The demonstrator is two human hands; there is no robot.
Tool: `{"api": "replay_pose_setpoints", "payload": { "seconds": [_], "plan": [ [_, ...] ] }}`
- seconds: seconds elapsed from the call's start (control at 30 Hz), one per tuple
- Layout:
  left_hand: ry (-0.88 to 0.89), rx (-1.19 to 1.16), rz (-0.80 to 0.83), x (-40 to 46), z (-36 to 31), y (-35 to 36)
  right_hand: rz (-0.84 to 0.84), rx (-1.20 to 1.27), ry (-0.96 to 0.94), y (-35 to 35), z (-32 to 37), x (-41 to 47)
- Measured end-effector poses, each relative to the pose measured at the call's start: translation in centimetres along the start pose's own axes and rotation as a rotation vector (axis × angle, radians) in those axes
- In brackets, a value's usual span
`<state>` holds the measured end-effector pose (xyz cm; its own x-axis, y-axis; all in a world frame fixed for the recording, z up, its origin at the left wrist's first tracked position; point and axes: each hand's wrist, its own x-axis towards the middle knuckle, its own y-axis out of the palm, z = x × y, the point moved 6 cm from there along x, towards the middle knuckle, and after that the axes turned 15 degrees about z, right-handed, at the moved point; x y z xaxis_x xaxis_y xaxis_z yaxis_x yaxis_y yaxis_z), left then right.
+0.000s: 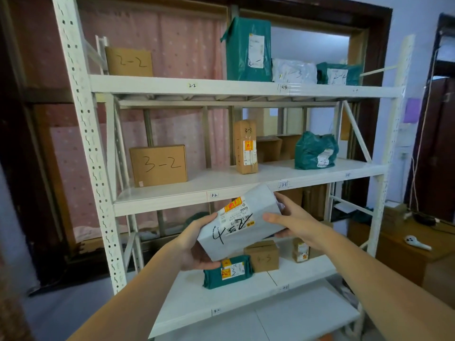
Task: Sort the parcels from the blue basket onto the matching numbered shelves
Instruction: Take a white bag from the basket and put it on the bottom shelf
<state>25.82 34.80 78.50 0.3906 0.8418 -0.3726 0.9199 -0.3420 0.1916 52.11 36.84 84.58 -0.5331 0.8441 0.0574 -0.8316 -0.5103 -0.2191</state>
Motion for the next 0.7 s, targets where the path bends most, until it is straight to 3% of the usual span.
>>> {"api": "replay_pose_setpoints", "payload": {
  "seconds": [0.13, 0.27, 0.4, 0.6, 0.7],
  "plan": [
    [-0.053, 0.047, 0.069, 0.2, 0.7, 0.8, -0.106, -0.025, -0.026, -1.0, 0.2, -0.4],
    [0.004, 0.081, 0.093, 0.3, 0.2, 1.0, -0.24, -0.008, -0.026, -1.9, -0.4, -0.6],
    [0.144, 0.12, 0.039, 0.9, -1.6, 1.4, -0.308, 0.078, 0.001, -2.6, -2.1, -0.5],
    [0.488, 0.117, -0.199, 1.7, -3.8, 4.9, -0.207, 0.082, 0.029, -2.0, -3.7, -0.9],
    [0.563, 0.121, -0.209, 2.8, -4.0, 6.7, -0.219, 0.07, 0.052, -2.8, -4.4, -1.7]
  ]
}}
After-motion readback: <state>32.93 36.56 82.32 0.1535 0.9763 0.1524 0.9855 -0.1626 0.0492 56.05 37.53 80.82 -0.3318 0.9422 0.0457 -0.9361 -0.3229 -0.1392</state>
